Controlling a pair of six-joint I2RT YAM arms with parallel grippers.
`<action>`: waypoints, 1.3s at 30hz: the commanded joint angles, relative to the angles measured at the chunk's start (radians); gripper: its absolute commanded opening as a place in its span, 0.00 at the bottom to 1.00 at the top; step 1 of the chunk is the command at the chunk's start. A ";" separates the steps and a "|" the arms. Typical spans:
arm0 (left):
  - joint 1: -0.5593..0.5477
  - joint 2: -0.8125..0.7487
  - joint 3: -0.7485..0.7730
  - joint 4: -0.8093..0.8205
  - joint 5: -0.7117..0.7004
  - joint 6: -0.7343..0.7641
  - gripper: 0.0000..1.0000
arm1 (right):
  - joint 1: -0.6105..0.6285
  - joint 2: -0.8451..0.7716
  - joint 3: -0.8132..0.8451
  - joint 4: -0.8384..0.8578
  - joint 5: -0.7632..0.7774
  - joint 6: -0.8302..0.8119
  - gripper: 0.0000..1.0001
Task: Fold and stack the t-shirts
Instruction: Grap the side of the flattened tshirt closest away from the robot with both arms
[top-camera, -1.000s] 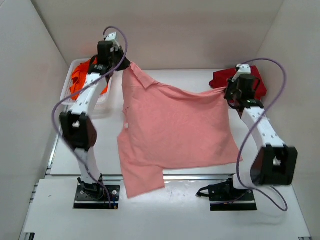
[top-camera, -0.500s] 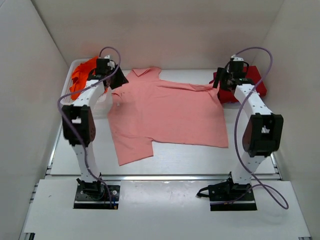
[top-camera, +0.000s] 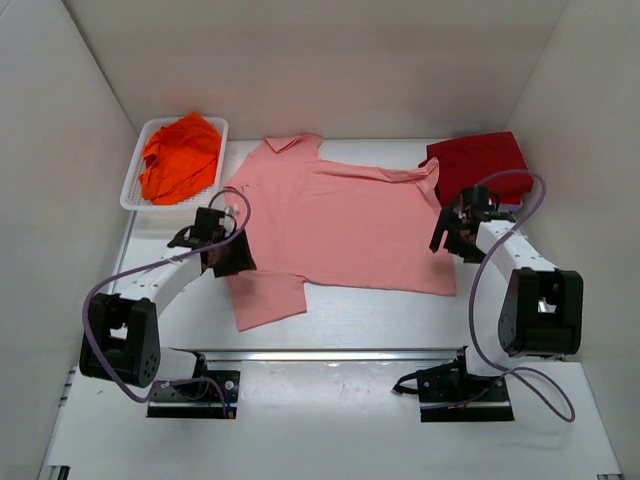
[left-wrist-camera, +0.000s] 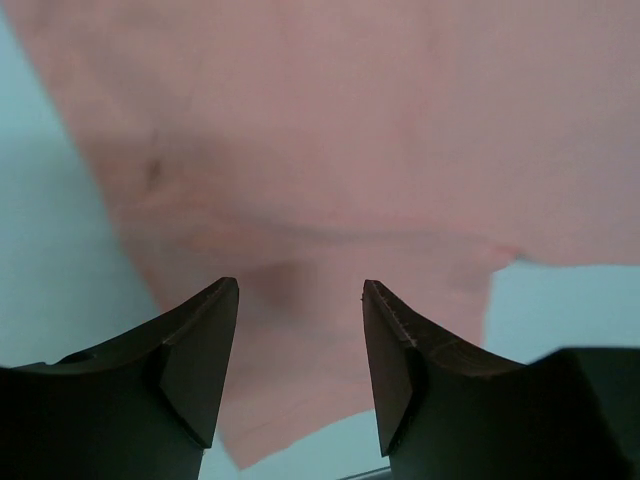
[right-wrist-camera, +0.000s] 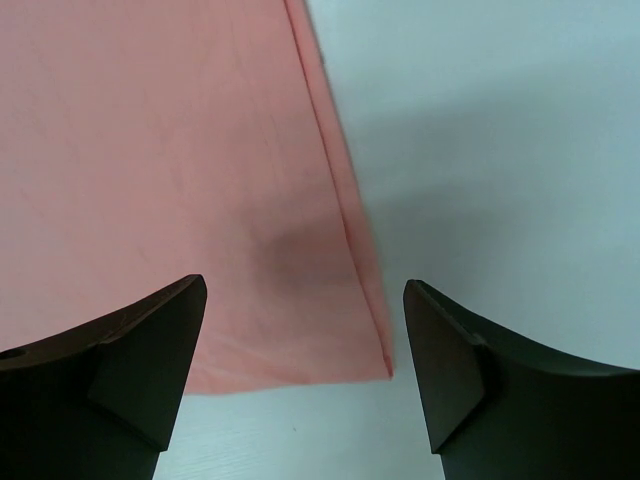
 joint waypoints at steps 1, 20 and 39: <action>0.011 -0.049 -0.079 -0.013 -0.085 0.037 0.65 | -0.008 -0.079 -0.080 0.011 -0.036 0.048 0.77; -0.025 -0.040 -0.139 -0.075 -0.217 0.080 0.63 | -0.049 -0.064 -0.166 0.019 0.001 0.054 0.81; -0.128 -0.124 -0.012 -0.184 -0.148 0.092 0.00 | 0.034 -0.031 -0.171 -0.096 -0.105 0.073 0.00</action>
